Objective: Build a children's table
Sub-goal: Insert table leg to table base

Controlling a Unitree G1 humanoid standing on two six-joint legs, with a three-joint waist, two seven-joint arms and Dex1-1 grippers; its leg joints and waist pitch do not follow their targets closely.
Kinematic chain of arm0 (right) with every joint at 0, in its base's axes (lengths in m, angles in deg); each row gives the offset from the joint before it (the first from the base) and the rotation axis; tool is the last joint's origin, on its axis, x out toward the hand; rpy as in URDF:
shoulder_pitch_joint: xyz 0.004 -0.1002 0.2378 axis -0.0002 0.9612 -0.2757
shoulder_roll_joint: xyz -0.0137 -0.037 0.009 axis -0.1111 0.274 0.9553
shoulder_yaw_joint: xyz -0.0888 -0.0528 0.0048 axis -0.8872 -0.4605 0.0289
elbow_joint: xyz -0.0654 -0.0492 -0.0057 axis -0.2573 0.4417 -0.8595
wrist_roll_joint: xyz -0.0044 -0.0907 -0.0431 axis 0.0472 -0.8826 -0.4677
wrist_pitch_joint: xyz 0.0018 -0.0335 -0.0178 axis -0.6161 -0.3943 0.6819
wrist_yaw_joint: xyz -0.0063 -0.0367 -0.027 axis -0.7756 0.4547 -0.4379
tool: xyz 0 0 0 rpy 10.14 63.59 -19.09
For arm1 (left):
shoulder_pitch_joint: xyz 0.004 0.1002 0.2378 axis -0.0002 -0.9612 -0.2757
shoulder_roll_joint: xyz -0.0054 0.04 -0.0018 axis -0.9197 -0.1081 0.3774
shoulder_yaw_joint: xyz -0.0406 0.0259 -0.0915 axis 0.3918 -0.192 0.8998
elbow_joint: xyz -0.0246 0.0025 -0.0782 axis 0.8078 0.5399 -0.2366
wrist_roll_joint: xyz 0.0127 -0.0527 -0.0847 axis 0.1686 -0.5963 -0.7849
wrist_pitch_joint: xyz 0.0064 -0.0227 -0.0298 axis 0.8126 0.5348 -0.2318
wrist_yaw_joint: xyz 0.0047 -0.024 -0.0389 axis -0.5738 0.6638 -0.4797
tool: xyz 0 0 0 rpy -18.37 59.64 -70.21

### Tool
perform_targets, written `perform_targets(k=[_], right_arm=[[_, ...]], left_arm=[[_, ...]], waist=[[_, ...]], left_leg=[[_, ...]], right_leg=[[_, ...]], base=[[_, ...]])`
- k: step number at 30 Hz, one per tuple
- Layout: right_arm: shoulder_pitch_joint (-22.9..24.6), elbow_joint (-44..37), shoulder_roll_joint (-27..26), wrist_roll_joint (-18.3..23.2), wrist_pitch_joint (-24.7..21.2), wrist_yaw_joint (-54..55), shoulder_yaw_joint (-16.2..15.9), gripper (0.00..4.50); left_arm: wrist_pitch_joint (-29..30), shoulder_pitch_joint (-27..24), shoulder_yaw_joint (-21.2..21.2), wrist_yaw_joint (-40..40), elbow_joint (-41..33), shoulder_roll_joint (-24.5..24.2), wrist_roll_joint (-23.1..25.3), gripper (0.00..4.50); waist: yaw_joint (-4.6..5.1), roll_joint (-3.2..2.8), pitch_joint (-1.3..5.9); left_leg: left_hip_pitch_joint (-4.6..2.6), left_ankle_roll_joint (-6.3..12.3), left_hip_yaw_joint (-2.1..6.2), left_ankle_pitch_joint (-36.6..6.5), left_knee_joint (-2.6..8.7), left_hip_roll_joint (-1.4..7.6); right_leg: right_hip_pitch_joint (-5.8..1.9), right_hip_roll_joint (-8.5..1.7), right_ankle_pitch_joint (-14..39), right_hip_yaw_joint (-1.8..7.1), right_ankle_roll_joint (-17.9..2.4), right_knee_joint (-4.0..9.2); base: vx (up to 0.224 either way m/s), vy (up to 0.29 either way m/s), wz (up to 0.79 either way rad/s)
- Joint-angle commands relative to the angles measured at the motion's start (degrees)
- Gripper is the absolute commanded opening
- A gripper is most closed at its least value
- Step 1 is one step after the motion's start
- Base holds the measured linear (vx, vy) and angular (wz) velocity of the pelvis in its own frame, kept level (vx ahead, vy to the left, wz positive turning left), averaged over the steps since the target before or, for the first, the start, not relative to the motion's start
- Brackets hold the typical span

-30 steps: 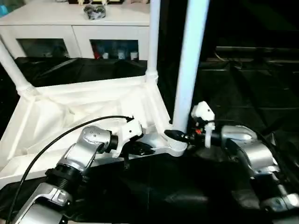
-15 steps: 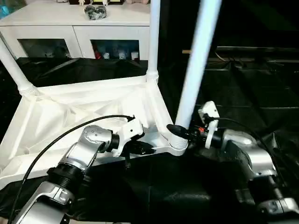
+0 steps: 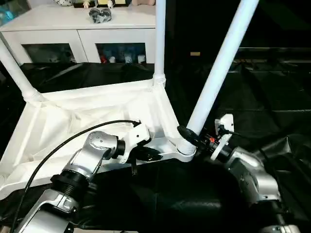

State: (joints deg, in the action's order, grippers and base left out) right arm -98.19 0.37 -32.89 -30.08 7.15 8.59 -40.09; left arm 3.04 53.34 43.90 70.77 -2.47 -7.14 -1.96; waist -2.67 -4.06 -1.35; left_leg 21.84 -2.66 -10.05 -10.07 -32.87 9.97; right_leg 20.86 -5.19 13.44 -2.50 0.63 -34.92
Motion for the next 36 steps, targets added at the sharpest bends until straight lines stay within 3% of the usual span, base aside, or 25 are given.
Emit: perform_targets(k=[1,3,4,5,10,12,13,14,15,17,19,20,23,24,25,26,27,28,30,31,34,35,36], right_arm=[[4.7,5.5,1.0,-2.8,-0.7,4.8,1.8,1.90],[6.1,4.2,1.1,-3.3,0.7,4.7,1.3,1.90],[6.3,3.9,1.1,-3.3,0.7,4.7,1.2,1.90],[7.5,1.7,1.2,-3.7,1.2,4.7,0.8,1.90],[10.2,-4.4,2.5,-5.3,2.2,4.5,-0.6,1.90],[10.8,-5.8,3.6,-6.7,3.0,4.3,-1.6,1.90],[11.0,-6.5,4.2,-7.4,3.3,4.2,-2.2,1.90],[11.2,-7.0,4.7,-7.6,3.2,4.2,-2.5,1.90],[11.1,-7.1,5.1,-8.2,2.8,4.3,-3.0,1.90],[10.6,-6.9,6.2,-10.6,3.0,4.6,-4.5,1.90],[10.3,-6.8,6.6,-11.2,2.9,4.6,-5.0,1.90],[9.1,-7.1,7.1,-11.7,1.2,4.5,-6.0,1.90],[7.5,-7.4,7.9,-12.4,-0.7,4.1,-7.5,1.90],[6.0,-6.9,8.4,-12.7,-2.2,3.3,-8.7,1.90],[5.2,-6.7,8.6,-12.9,-3.0,2.8,-9.4,1.90],[4.4,-6.4,8.9,-13.0,-3.5,2.4,-9.9,1.90],[3.6,-6.0,9.1,-13.0,-4.5,1.9,-10.4,1.90],[2.9,-5.5,9.4,-13.0,-5.2,1.2,-10.8,1.90],[1.1,-4.2,9.7,-13.4,-5.8,-0.3,-11.8,1.90],[0.1,-3.3,9.9,-13.6,-5.8,-1.6,-12.4,1.90],[-1.7,-1.5,10.5,-13.9,-6.6,-4.5,-14.0,1.90],[-2.3,-1.0,11.0,-14.2,-6.6,-5.7,-14.9,1.90],[-2.5,-0.6,11.4,-14.3,-6.6,-6.4,-15.5,1.90]], left_arm=[[-0.3,1.4,0.4,-0.1,0.8,-0.5,0.3,0.00],[-0.3,1.5,0.4,-0.2,1.0,-0.5,0.3,0.00],[-0.4,1.5,0.4,-0.2,1.0,-0.5,0.3,0.00],[-0.4,1.6,0.5,-0.3,1.0,-0.6,0.4,0.00],[-0.7,1.6,0.4,-0.4,1.2,-0.8,0.7,0.00],[-1.0,1.6,0.4,-0.5,1.5,-0.7,0.8,0.00],[-1.2,1.6,0.4,-0.6,1.7,-0.6,0.8,0.00],[-1.4,1.7,0.3,-0.7,2.0,-0.5,0.9,0.00],[-1.5,1.7,0.3,-0.8,2.2,-0.4,1.0,0.00],[-1.7,1.7,0.2,-1.0,2.4,-0.3,1.1,0.00],[-1.7,1.7,0.2,-1.1,2.4,-0.1,1.1,0.00],[-1.8,1.8,0.1,-1.3,2.5,0.1,1.3,0.00],[-2.0,1.7,0.0,-1.4,2.6,0.3,1.4,0.00],[-2.0,1.5,-0.2,-1.2,2.4,0.2,1.4,0.00],[-2.0,1.4,-0.3,-1.1,2.2,0.2,1.3,0.00],[-2.0,1.4,-0.4,-1.1,2.1,0.3,1.4,0.00],[-2.0,1.3,-0.5,-1.0,2.0,0.3,1.4,0.00],[-2.0,1.2,-0.6,-0.9,1.9,0.2,1.4,0.00],[-1.9,1.1,-0.8,-0.3,1.6,-0.1,1.4,0.00],[-1.9,1.1,-1.0,0.2,1.5,-0.3,1.5,0.00],[-1.9,1.2,-1.6,1.2,1.2,-0.7,1.6,0.00],[-1.8,1.3,-1.7,1.4,1.1,-0.9,1.7,0.00],[-1.7,1.3,-1.7,1.4,1.0,-1.0,1.7,0.00]], waist=[[0.12,-0.55,1.85],[-0.03,-0.88,1.80],[-0.06,-0.66,1.81],[-0.24,-0.81,1.78],[-0.48,-0.83,1.97],[-0.48,-0.38,1.95],[-0.61,-0.52,1.93],[-0.64,-0.16,1.88],[-0.71,-0.33,1.89],[-0.61,0.18,1.83],[-0.63,-0.01,1.82],[-0.57,0.53,1.70],[-0.47,0.32,1.60],[-0.47,0.93,1.57],[-0.38,0.81,1.47],[-0.21,1.59,1.51],[-0.31,1.16,1.47],[-0.16,1.62,1.48],[-0.09,1.47,1.57],[0.00,2.08,1.53],[0.09,1.84,1.61],[0.03,2.34,1.68],[0.07,2.22,1.72]], left_leg=[[-1.25,-0.98,1.28,-22.5,5.01,3.06],[-1.21,-1.07,1.40,-22.9,5.14,3.07],[-1.29,-1.07,1.35,-23.5,5.13,3.09],[-1.24,-0.96,1.36,-23.3,5.20,3.10],[-0.88,0.30,1.31,-20.0,5.02,3.05],[-0.86,0.76,1.21,-19.2,4.96,3.06],[-0.91,0.89,1.12,-18.5,4.89,3.05],[-0.77,1.16,1.10,-17.9,4.86,3.05],[-0.78,1.32,1.11,-17.4,4.83,3.08],[-0.69,1.39,1.04,-17.2,4.84,3.05],[-0.74,1.40,1.07,-17.2,4.85,3.07],[-0.83,1.41,1.03,-18.0,4.93,3.11],[-0.97,0.63,1.14,-19.5,5.07,3.15],[-0.93,0.58,1.16,-19.6,5.05,3.18],[-1.00,0.46,1.19,-20.0,5.14,3.19],[-0.87,0.54,1.13,-19.7,5.16,3.19],[-0.96,0.46,1.15,-19.5,5.14,3.18],[-0.96,0.36,1.07,-19.8,5.09,3.22],[-0.96,-0.05,1.17,-19.8,5.14,3.22],[-0.92,-0.01,1.12,-19.8,5.17,3.25],[-0.95,-0.03,1.14,-19.6,5.07,3.25],[-0.89,0.25,1.13,-18.8,5.00,3.30],[-0.95,0.40,1.04,-18.4,4.93,3.30]], right_leg=[[-0.82,-3.27,11.1,2.02,-13.1,5.21],[-0.81,-3.26,12.3,1.98,-12.5,5.24],[-0.73,-3.27,13.1,2.03,-12.0,5.38],[-0.75,-3.26,13.4,2.09,-11.5,5.49],[-0.94,-3.28,10.7,2.06,-11.3,5.30],[-0.89,-3.28,10.9,2.04,-11.4,5.36],[-0.83,-3.25,11.0,2.07,-11.2,5.38],[-0.92,-3.26,11.3,2.09,-11.0,5.43],[-0.88,-3.31,11.3,2.13,-10.8,5.36],[-0.88,-3.25,12.0,2.09,-10.6,5.47],[-0.84,-3.33,12.7,2.12,-10.5,5.43],[-0.67,-3.33,14.6,2.20,-10.2,5.66],[-0.55,-3.27,16.4,2.25,-9.9,5.72],[-0.57,-3.42,17.2,2.30,-9.8,5.71],[-0.43,-3.33,17.6,2.29,-9.9,5.75],[-0.63,-3.25,17.5,2.27,-9.8,5.79],[-0.47,-3.29,17.3,2.30,-9.9,5.74],[-0.43,-3.32,17.4,2.37,-9.8,5.83],[-0.45,-3.32,16.3,2.33,-10.1,5.65],[-0.45,-3.24,16.2,2.30,-10.1,5.68],[-0.50,-3.30,15.0,2.32,-10.7,5.50],[-0.65,-3.36,13.8,2.33,-11.1,5.31],[-0.59,-3.29,12.7,2.31,-11.4,5.29]], base=[[0.000,0.000,0.00],[0.000,0.000,0.00],[0.000,0.000,0.00],[0.000,0.000,0.00],[0.000,0.000,0.00],[0.000,0.000,0.00],[0.000,0.000,0.00],[0.000,0.000,0.00],[0.000,0.000,0.00],[0.000,0.000,0.00],[0.000,0.000,0.00],[0.000,0.000,0.00],[0.000,0.000,0.00],[0.000,0.000,0.00],[0.000,0.000,0.00],[0.000,0.000,0.00],[0.000,0.000,0.00],[0.000,0.000,0.00],[0.000,0.000,0.00],[0.000,0.000,0.00],[0.000,0.000,0.00],[0.000,0.000,0.00],[0.000,0.000,0.00]])
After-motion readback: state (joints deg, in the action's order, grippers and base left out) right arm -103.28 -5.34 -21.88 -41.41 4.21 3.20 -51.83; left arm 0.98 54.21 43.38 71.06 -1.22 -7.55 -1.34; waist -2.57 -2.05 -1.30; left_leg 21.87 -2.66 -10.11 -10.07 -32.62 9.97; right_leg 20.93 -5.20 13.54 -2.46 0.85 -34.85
